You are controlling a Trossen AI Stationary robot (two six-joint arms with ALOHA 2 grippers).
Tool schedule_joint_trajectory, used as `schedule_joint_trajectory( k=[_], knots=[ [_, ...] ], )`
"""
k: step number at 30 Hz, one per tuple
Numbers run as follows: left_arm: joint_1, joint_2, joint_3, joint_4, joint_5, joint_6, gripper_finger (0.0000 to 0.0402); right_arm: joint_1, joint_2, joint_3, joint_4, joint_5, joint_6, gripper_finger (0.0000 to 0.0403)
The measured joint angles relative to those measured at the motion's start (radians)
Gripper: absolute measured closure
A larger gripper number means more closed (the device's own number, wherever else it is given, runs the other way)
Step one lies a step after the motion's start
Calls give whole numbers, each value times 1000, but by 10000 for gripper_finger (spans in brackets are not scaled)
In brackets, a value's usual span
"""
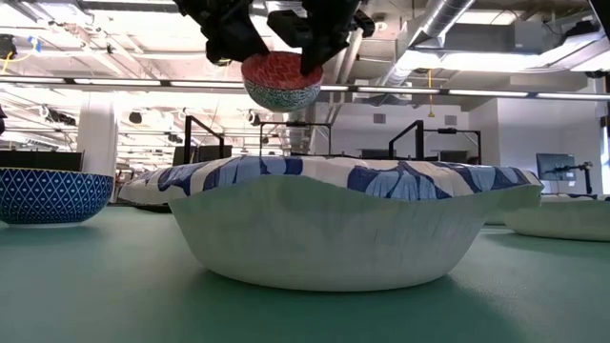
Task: Place and stack bowls onto a shelf
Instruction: Stack the red patterned bowl on top of the light blue bowl on the shelf
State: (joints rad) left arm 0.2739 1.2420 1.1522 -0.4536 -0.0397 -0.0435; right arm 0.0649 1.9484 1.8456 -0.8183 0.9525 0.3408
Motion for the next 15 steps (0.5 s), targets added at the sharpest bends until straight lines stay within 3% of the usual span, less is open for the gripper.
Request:
schedule_joint_trajectory(
  k=[3,7,15],
  knots=[
    [1,16,0,-10,6,5,221,0,0,20,9,4,-59,360],
    [0,47,0,-2,-66,4,232,-1,0,31,70,14,-137,360],
    [4,58,0,19,-167,5,342,-3,2,49,83,30,-124,343]
  ],
)
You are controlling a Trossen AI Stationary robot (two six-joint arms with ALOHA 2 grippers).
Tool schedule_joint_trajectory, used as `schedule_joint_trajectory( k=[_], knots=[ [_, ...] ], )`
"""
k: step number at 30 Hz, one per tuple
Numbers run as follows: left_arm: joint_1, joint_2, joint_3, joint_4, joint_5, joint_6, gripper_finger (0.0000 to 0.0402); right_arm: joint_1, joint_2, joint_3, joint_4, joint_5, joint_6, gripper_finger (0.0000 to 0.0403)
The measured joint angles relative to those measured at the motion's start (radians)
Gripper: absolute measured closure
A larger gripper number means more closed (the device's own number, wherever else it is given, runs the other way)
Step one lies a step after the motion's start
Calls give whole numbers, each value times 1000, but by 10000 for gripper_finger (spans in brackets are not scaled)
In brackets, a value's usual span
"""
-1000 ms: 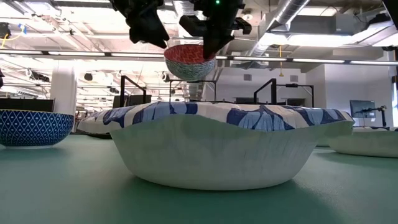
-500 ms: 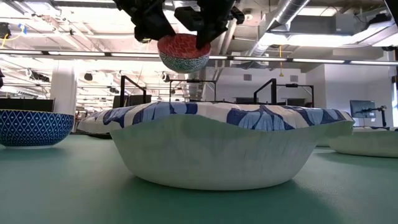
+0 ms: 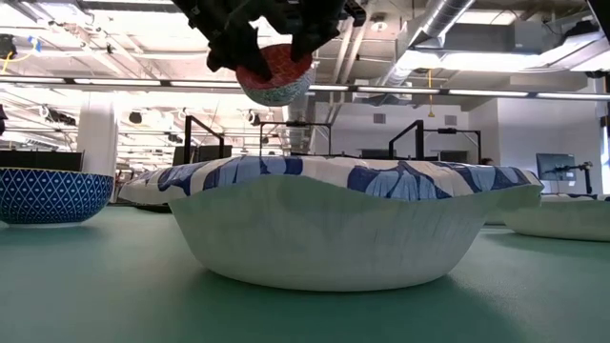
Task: Place and stack bowls onto a shelf
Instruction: Stack the red patterned bowl on top of the light blue bowl on the shelf
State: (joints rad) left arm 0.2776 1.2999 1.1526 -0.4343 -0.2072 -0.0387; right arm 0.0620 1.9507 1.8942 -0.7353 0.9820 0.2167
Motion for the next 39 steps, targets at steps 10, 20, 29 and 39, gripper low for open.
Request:
schedule_joint_trajectory(
  k=[10,20,29,39],
  knots=[
    [90,0,-3,-9,6,37,386,-61,-16,24,11,-238,-20,211],
    [289,64,-1,42,-25,-30,386,-175,-87,138,-123,-266,-18,160],
    [400,263,129,-2,61,84,387,-215,-194,141,-284,-277,82,164],
    [475,495,453,-357,140,260,387,-213,-232,140,-506,-245,232,163]
  ],
)
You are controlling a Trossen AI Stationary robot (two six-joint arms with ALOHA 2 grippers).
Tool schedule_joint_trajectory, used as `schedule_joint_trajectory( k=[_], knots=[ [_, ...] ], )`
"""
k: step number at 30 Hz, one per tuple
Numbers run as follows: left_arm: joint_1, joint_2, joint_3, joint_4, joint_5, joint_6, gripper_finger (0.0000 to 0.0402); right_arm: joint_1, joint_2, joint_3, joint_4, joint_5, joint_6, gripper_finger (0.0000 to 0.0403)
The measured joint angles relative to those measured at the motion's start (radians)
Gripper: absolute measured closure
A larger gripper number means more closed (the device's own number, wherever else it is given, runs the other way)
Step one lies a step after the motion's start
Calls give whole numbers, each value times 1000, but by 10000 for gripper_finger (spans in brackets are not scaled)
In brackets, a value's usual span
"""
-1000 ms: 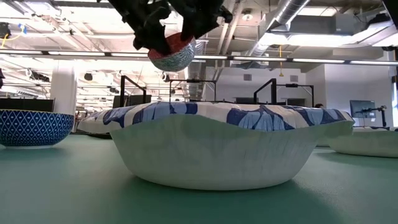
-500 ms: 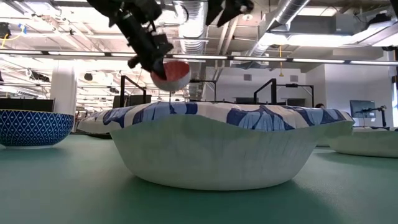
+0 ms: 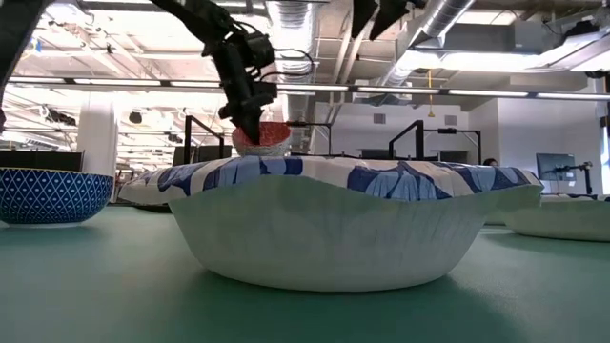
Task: Place and stack bowls onto a shelf
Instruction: Stack the red patterned bowl on top of the light blue bowl on the shelf
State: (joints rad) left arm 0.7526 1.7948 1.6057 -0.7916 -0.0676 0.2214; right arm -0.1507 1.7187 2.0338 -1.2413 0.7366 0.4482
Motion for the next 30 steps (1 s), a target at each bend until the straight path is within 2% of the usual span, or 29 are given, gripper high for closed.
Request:
schedule_joint_trajectory(
  k=[6,20,24,30],
  knots=[
    [39,63,85,-139,98,66,386,-3,0,0,-36,7,15,163],
    [50,123,84,-159,81,171,382,-50,0,0,-26,13,4,163],
    [53,123,84,-168,113,146,360,-49,0,0,-5,10,-12,163],
    [70,121,91,-195,192,56,306,-55,1,0,-2,6,-12,163]
  ],
)
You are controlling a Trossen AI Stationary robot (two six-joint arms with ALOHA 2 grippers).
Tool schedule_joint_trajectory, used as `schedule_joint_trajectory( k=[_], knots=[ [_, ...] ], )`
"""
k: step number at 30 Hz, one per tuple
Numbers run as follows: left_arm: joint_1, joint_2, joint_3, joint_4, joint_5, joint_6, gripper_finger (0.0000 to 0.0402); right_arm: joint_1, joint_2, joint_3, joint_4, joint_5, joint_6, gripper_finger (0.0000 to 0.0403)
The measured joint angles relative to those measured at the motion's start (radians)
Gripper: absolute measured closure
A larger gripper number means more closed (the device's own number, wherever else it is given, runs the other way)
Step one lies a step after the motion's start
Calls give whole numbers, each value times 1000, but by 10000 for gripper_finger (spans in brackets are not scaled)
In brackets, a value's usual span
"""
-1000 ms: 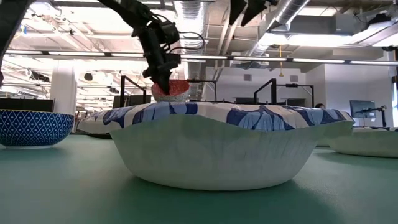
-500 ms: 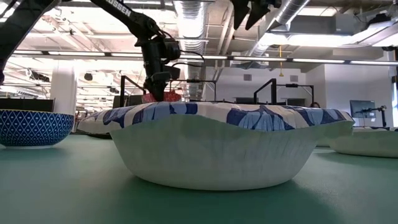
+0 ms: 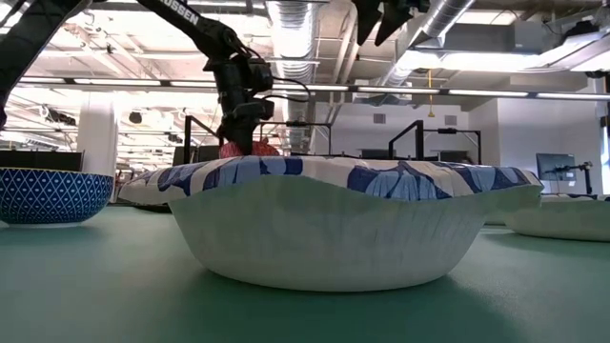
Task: Place and stack bowls onto a shelf
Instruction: Stack the red patterned bowl on top of the light blue bowl on the shelf
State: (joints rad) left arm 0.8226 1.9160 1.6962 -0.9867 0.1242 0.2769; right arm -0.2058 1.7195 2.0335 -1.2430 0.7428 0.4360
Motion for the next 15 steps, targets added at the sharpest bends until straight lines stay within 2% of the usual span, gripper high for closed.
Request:
schedule_joint_trajectory(
  k=[6,15],
  knots=[
    [16,0,0,-22,-77,-85,272,-21,0,0,7,-8,-33,163],
    [33,-3,73,-22,-109,-62,268,-63,0,0,10,-37,-67,163]
  ],
)
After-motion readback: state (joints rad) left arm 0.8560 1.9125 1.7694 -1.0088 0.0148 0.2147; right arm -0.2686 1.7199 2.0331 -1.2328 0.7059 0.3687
